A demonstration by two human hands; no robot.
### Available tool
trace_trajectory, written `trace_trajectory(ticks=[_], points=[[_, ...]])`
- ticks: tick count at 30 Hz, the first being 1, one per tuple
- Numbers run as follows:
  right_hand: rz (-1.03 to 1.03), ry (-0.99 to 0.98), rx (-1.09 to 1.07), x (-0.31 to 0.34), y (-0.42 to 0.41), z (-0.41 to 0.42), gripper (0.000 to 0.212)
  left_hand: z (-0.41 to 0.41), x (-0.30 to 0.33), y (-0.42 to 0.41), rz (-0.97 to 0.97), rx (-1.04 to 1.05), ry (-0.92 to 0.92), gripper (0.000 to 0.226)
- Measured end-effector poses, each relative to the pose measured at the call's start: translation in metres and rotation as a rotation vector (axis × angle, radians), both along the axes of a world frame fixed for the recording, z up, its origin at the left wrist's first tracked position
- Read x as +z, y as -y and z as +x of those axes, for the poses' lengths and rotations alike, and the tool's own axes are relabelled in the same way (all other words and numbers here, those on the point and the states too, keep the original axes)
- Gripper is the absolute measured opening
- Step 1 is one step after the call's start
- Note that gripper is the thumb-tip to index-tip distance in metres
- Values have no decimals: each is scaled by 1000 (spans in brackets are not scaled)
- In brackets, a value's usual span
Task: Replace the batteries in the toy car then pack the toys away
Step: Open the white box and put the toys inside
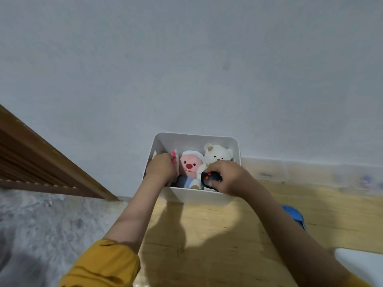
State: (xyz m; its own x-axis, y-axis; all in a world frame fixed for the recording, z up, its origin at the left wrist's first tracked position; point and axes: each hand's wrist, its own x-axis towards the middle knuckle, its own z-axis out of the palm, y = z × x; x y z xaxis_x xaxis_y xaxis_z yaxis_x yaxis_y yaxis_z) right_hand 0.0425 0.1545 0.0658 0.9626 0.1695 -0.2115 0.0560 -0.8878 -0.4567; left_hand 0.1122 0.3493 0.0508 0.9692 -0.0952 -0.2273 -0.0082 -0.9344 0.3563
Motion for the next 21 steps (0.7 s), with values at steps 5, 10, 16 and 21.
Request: trace_trajectory(ticks=[5, 10, 16, 21], points=[[62, 97, -46, 16, 1, -19, 36, -14, 12, -1, 10, 1, -14, 30], [122, 218, -94, 33, 4, -57, 34, -37, 26, -1, -46, 14, 37, 22], [150, 268, -172, 26, 14, -110, 36, -89, 30, 14, -224, -51, 242, 36], [187, 282, -237, 14, 34, -150, 39, -144, 23, 44, -395, -92, 306, 38]])
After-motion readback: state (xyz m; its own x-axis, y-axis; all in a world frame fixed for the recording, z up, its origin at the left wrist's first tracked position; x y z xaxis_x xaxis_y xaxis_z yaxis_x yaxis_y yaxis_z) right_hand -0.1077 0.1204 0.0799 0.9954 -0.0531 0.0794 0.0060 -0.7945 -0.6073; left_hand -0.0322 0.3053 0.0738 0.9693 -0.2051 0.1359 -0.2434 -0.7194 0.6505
